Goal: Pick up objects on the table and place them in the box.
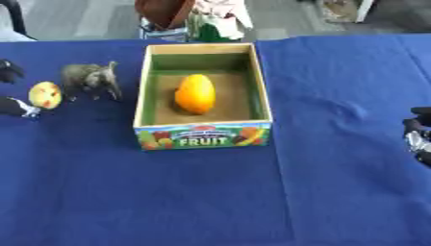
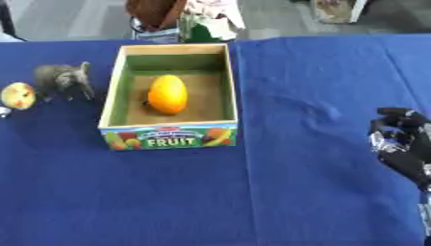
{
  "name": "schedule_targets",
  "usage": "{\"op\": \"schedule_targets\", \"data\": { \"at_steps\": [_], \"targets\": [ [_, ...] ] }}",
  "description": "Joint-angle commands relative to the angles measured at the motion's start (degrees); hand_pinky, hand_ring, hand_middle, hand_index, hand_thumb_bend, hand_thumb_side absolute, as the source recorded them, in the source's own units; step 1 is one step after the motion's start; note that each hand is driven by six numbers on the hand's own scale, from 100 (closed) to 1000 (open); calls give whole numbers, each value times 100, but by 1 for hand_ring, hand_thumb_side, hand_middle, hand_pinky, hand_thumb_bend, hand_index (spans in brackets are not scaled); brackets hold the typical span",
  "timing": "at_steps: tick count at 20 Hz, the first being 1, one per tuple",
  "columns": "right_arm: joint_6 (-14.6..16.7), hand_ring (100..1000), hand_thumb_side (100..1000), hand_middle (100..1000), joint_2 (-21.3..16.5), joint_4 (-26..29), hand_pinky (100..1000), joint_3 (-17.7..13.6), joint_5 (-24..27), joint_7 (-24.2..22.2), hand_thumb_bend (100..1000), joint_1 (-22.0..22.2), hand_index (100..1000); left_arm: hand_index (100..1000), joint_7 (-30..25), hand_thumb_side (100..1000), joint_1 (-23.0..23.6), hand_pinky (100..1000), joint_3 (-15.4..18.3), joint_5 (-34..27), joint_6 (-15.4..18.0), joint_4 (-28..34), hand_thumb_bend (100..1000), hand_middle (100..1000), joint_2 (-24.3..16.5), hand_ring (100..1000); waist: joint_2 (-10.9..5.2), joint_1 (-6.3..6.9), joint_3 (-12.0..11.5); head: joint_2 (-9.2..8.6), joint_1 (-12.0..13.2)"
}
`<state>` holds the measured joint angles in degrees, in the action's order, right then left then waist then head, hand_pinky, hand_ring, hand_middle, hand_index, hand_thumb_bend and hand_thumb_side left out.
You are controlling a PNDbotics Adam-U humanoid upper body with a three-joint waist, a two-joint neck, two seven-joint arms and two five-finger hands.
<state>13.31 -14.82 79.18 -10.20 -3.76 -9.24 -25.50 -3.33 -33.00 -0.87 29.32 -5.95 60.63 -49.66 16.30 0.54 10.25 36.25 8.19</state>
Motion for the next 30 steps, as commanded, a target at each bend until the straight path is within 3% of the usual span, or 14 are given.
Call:
{"op": "schedule_targets", "data": {
  "at_steps": [1, 6, 13, 14, 18, 23, 27, 28, 30],
  "targets": [
    [28, 693, 119, 519, -118, 54, 557, -13, -1, 6, 100, -80, 715, 676, -3, 179, -108, 637, 36, 44, 10, 22, 832, 521, -165, 687, -93, -2, 5, 39, 20],
    [33, 693, 122, 519, -116, 54, 557, -10, 0, -5, 100, -86, 715, 660, 78, 185, -121, 625, 6, 128, -98, -94, 787, 499, -36, 662, -56, 6, 18, 51, 341],
    [38, 693, 123, 519, -117, 53, 557, -4, -3, -19, 100, -102, 715, 652, 130, 169, -151, 622, -28, 220, -151, -158, 739, 489, 32, 649, -29, 13, 32, 54, 420],
    [39, 693, 123, 519, -118, 52, 557, -4, -3, -20, 100, -104, 715, 642, 149, 141, -156, 614, -27, 236, -163, -164, 675, 473, 36, 631, -26, 12, 34, 54, 426],
    [46, 693, 123, 519, -117, 47, 557, 0, -3, -25, 100, -113, 716, 573, 339, 132, -185, 592, -33, 314, -256, -211, 585, 414, 82, 583, -16, 8, 43, 55, 438],
    [50, 693, 123, 519, -118, 43, 557, 1, -3, -30, 100, -117, 716, 482, 358, 130, -191, 571, -41, 264, -252, -224, 568, 321, 102, 536, -16, 7, 41, 60, 436],
    [50, 693, 123, 519, -117, 44, 557, 1, -1, -32, 100, -117, 716, 482, 383, 130, -192, 571, -42, 229, -253, -223, 568, 321, 104, 536, -17, 8, 41, 60, 436],
    [49, 693, 123, 519, -118, 43, 558, -3, -1, -30, 100, -112, 716, 384, 409, 136, -226, 535, -3, 203, -274, -183, 547, 222, 96, 514, -23, 2, 32, 61, 424],
    [51, 693, 123, 519, -122, 42, 558, -14, 0, -23, 100, -107, 716, 377, 549, 137, -244, 530, 132, 99, -351, 20, 545, 216, 75, 514, -26, -6, 18, 59, 410]
  ]
}}
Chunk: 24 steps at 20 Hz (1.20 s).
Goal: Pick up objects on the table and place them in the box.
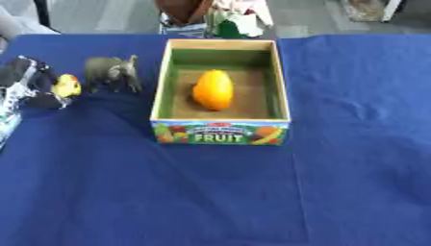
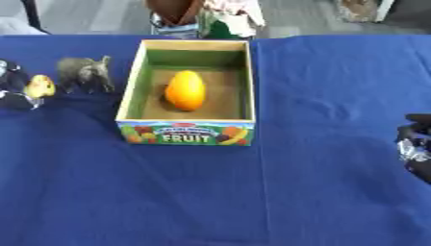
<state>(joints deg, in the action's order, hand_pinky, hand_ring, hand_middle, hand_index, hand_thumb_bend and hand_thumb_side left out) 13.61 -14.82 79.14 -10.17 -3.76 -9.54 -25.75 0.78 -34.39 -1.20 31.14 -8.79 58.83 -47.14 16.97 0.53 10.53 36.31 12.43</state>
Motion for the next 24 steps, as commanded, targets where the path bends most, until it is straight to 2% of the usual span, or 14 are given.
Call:
{"op": "schedule_targets", "data": {
  "at_steps": [1, 10, 13, 19, 24],
  "targets": [
    [22, 693, 123, 519, -123, 45, 558, -19, 0, 10, 100, -80, 716, 368, 223, 140, -98, 521, 206, -144, -103, 306, 544, 207, -191, 515, -95, -6, -16, 55, -20],
    [18, 694, 124, 520, -130, 46, 558, -42, -2, 23, 100, -48, 716, 360, 795, 141, 142, 499, 488, -719, -257, 1599, 576, 201, -499, 514, -123, -10, -66, 63, -56],
    [16, 694, 125, 520, -124, 49, 558, -40, 0, 19, 100, -39, 716, 361, 852, 132, 176, 498, 467, -843, -193, 2091, 575, 203, -563, 513, -144, -10, -75, 75, -56],
    [13, 694, 126, 520, -92, 47, 558, 2, 2, -28, 100, -41, 717, 373, 524, 133, -68, 515, -35, -776, 49, 3021, 581, 213, -467, 513, -176, -22, -48, 78, 10],
    [20, 695, 127, 521, -56, 30, 559, 63, 1, -91, 100, -48, 717, 379, 55, 136, -553, 528, -731, -462, 27, 3517, 586, 218, -140, 514, -191, -22, 44, 77, 90]
  ]
}}
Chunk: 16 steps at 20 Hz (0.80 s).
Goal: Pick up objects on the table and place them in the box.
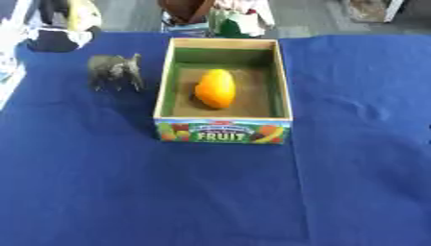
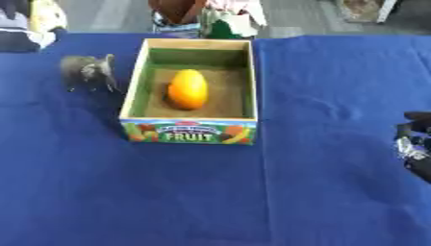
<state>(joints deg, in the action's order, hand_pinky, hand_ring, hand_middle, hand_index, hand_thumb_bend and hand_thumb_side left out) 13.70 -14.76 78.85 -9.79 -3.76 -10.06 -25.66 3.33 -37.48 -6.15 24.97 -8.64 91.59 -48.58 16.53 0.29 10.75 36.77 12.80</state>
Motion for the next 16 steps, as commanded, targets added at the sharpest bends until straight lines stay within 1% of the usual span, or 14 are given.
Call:
{"op": "schedule_targets", "data": {
  "at_steps": [1, 4, 7, 9, 12, 16],
  "targets": [
    [14, 695, 127, 521, -50, 58, 559, 43, 1, -58, 100, -67, 717, 380, -293, 136, -378, 530, -381, 227, 37, 215, 586, 218, 99, 514, -146, 0, 39, 29, 63],
    [21, 695, 127, 521, -10, 58, 559, 100, 5, -119, 100, -101, 717, 383, -562, 137, -800, 534, -768, 457, 148, -44, 588, 221, 430, 517, -140, -4, 98, 26, 94],
    [25, 695, 130, 521, 23, 58, 559, 154, 11, -179, 100, -125, 717, 390, -833, 141, -1143, 538, -996, 660, 289, -424, 592, 229, 779, 522, -135, -1, 158, 17, 101],
    [25, 695, 131, 521, 46, 58, 559, 180, 15, -213, 100, -134, 717, 399, -1018, 145, -1297, 542, -1069, 783, 387, -675, 597, 238, 974, 525, -130, -1, 196, -15, 92],
    [27, 695, 133, 521, 78, 66, 559, 217, 18, -254, 100, -178, 718, 414, -1238, 144, -1420, 539, -1088, 1023, 477, -1068, 600, 256, 1263, 534, -98, 11, 265, -83, 85],
    [27, 696, 136, 521, 115, 60, 559, 281, 19, -321, 100, -194, 718, 467, -1316, 151, -1440, 546, -1128, 1221, 628, -1541, 623, 319, 1551, 557, -82, 11, 344, -138, 87]
  ]
}}
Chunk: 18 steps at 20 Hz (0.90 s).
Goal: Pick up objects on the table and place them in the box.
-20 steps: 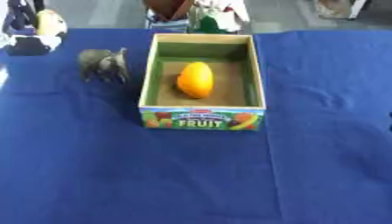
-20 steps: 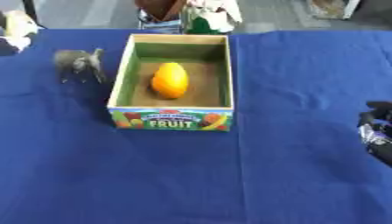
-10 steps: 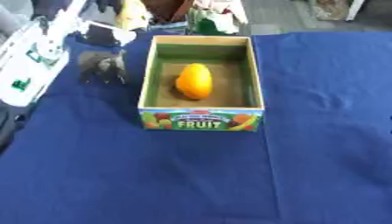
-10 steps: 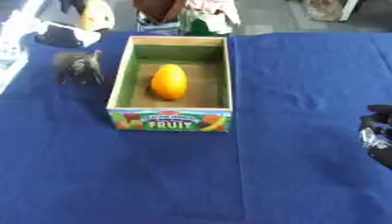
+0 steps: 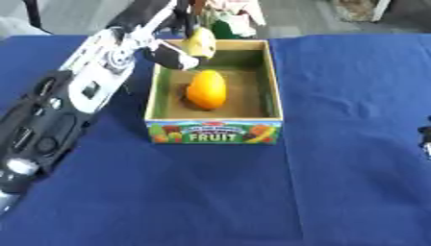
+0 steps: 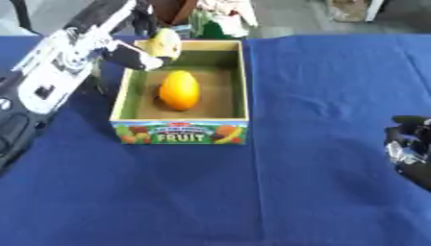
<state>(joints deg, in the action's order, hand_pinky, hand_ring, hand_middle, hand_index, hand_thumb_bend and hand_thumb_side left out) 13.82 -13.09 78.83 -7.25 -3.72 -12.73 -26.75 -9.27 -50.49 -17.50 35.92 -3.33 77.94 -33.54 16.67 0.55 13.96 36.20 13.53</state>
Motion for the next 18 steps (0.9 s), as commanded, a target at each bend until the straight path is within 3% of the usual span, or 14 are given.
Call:
{"op": "schedule_targets", "data": {
  "at_steps": [1, 4, 6, 11, 18],
  "targets": [
    [18, 696, 137, 522, -48, 59, 559, 39, 13, -68, 100, -90, 718, 485, -70, 152, -140, 549, -9, 163, 151, -246, 632, 338, 83, 567, -91, -11, 37, -96, 12],
    [22, 696, 138, 522, -42, 56, 559, 57, 13, -95, 100, -95, 718, 556, -71, 160, -126, 565, -26, 228, 281, -306, 712, 413, 138, 611, -83, 1, 56, -95, -4],
    [21, 696, 139, 522, -38, 56, 559, 61, 11, -103, 100, -93, 718, 603, -18, 151, -107, 568, 8, 193, 305, -268, 818, 454, 141, 631, -84, 7, 54, -97, -12],
    [18, 697, 140, 522, -47, 51, 559, 61, 3, -112, 100, -66, 718, 639, 228, 126, -39, 567, 173, -74, 225, 82, 814, 480, -2, 653, -107, 10, 25, -140, -46],
    [13, 697, 143, 522, -103, 42, 560, 30, -17, -87, 100, -37, 719, 631, 776, 131, 365, 563, 873, -656, -266, 730, 819, 476, -530, 666, -127, 45, -78, -109, -170]
  ]
}}
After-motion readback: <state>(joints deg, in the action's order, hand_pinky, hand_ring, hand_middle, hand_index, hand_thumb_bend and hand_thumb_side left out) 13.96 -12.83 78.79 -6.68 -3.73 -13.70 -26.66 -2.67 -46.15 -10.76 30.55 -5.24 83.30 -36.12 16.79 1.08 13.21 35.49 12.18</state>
